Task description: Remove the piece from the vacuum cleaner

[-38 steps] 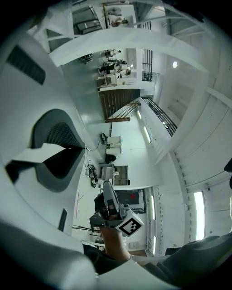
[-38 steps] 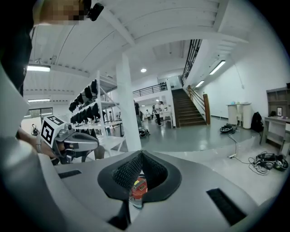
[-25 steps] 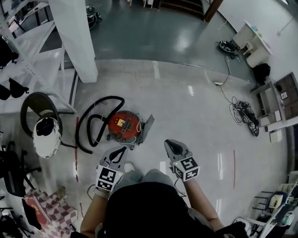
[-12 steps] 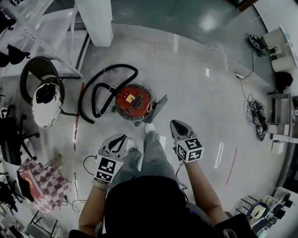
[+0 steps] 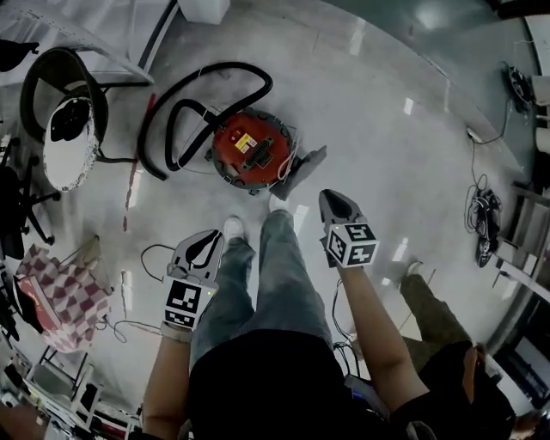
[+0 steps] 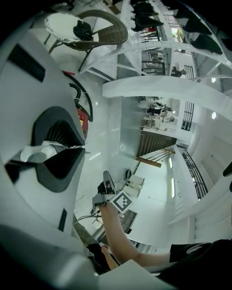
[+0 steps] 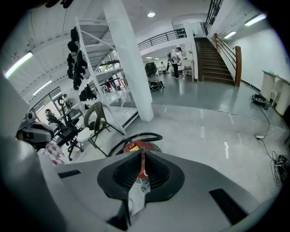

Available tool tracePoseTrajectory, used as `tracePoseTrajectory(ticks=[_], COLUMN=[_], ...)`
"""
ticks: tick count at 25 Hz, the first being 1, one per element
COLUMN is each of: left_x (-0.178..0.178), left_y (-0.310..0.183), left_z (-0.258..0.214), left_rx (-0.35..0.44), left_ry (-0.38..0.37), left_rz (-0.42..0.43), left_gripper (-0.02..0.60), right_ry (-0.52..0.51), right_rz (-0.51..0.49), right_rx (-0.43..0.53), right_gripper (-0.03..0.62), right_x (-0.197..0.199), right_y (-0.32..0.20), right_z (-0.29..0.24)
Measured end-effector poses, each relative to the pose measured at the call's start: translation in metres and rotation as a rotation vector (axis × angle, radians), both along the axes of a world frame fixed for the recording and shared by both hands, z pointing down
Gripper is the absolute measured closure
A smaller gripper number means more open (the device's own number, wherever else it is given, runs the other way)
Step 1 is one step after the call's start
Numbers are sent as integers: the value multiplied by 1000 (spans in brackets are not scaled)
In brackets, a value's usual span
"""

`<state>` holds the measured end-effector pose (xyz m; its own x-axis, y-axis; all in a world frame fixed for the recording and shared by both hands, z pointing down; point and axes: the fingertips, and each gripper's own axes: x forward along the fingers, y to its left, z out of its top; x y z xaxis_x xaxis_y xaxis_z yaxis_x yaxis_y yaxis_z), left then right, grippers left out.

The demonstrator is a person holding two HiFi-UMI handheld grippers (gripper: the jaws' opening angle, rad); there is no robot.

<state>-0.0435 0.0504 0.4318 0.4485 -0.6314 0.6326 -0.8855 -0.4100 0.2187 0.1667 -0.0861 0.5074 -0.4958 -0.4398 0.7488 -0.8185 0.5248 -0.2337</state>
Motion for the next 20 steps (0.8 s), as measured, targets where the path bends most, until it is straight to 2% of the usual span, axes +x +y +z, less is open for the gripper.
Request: tracePoseTrajectory(ticks=[8, 12, 18, 20], left_x=[29, 47, 66, 76], left_y=[-8, -12, -30, -34], left_z=[83, 129, 191, 209], left_rx=[-95, -154, -221, -242], left_ry=[36, 78, 129, 152], left_rz=[-24, -50, -81, -83], left_gripper=[561, 561, 558, 540], right_ry=[17, 30, 15, 5], right_rz=[-48, -71, -46, -34], right_rx=[-92, -143, -237, -258], right_gripper=[559, 549, 515, 506], right_x=[11, 19, 20, 19], right_y=[-28, -38, -56, -62], right_z=[97, 141, 198, 213])
